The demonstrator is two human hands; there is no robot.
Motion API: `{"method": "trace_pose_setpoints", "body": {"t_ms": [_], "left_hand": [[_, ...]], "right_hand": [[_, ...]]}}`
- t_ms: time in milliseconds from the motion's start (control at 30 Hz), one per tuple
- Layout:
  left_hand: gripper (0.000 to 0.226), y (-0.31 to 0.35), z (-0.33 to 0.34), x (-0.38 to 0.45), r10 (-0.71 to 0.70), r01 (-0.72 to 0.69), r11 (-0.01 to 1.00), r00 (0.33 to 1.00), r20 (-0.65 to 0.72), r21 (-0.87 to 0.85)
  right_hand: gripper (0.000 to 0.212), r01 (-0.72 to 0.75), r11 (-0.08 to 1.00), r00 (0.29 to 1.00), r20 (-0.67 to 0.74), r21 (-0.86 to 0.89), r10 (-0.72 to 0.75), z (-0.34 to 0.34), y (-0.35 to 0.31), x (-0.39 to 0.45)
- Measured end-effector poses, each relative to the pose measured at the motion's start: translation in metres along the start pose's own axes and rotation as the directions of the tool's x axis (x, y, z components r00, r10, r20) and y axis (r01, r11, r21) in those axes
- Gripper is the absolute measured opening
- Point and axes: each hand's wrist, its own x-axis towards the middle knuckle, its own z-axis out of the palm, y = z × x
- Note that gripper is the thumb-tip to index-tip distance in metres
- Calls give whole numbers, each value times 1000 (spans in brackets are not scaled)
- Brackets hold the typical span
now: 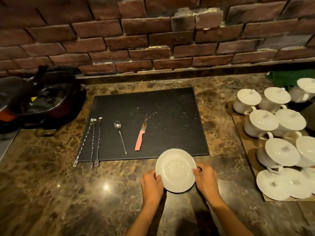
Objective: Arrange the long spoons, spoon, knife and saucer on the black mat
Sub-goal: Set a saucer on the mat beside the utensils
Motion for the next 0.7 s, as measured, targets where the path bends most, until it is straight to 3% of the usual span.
{"method": "trace_pose_setpoints", "body": {"t_ms": [333,467,567,700], "left_hand": [[22,-14,8,7,-14,14,1000,1000,20,8],[24,-10,9,8,-107,111,991,992,64,-76],[20,-5,12,12,-182,189,978,980,81,-85],[24,15,16,31,-123,133,986,987,98,-104]], "right_hand": [[12,-17,998,997,81,55,12,8,16,9],[18,-74,993,985,161,94,58,15,22,12],[16,-100,980,987,144,175,75,16,22,12],[17,-82,964,994,88,252,61,6,15,34]]}}
